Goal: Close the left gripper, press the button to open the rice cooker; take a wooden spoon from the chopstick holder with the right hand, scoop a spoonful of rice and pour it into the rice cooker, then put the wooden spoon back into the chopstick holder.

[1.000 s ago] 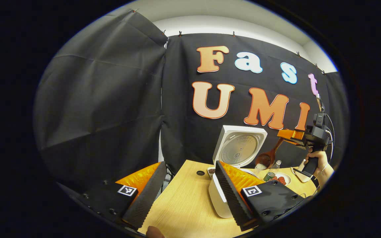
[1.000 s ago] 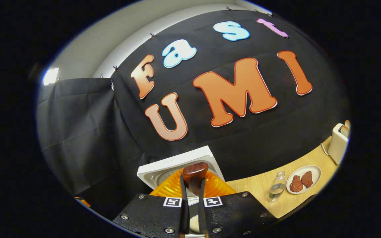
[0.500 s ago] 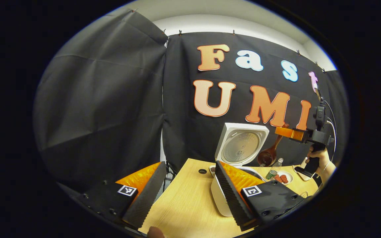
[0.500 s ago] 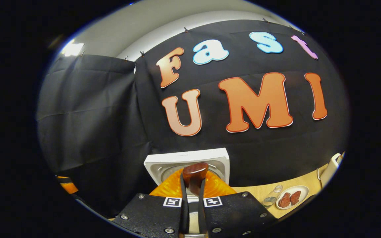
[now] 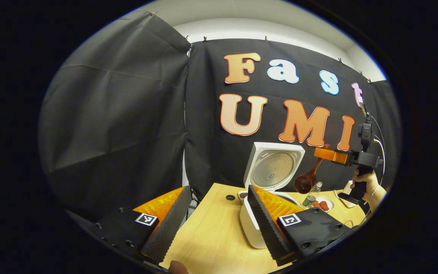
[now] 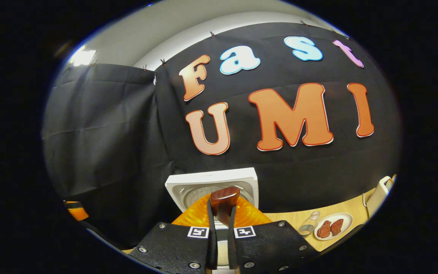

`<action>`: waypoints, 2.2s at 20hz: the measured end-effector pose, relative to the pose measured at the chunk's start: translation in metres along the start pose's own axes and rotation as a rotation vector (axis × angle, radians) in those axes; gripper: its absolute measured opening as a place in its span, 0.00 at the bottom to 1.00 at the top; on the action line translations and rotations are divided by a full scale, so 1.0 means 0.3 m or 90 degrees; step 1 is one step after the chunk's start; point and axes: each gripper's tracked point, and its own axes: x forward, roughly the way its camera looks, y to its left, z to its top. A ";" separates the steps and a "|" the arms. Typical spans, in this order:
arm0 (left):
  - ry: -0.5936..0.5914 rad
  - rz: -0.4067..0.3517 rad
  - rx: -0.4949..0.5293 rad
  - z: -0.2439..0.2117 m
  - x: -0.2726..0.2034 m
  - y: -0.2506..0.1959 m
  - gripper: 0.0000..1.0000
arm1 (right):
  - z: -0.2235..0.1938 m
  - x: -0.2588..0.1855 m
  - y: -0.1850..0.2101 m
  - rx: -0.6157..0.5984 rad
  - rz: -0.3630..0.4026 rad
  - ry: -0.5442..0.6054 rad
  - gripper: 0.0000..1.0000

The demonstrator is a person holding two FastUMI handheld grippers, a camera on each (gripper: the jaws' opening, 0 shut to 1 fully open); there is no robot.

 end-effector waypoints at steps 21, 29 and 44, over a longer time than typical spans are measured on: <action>-0.025 -0.073 0.010 0.034 -0.190 -0.205 1.00 | 0.013 -0.691 -0.581 0.064 -0.205 -0.024 0.10; -0.030 -0.093 0.027 0.043 -0.208 -0.287 1.00 | -0.175 -0.894 -0.749 0.117 -0.285 0.004 0.10; 0.016 -0.085 0.033 -0.020 -0.202 -0.299 1.00 | -0.601 -0.962 -0.921 0.204 -0.354 0.099 0.10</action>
